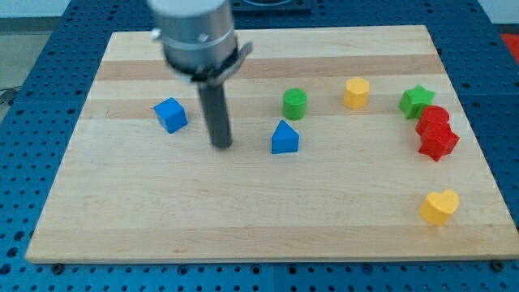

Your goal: Place the blue triangle towards the bottom of the red star

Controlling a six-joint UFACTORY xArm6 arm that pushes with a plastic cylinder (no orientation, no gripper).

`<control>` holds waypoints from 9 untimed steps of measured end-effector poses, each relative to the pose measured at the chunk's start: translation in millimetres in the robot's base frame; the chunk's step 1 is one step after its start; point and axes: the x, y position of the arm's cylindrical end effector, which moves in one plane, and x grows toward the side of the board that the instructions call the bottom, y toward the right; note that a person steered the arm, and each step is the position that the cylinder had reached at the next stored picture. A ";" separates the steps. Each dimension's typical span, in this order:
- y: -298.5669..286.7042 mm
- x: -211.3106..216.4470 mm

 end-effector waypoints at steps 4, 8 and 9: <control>145.3 34.2; 213.5 64.3; 227.1 64.3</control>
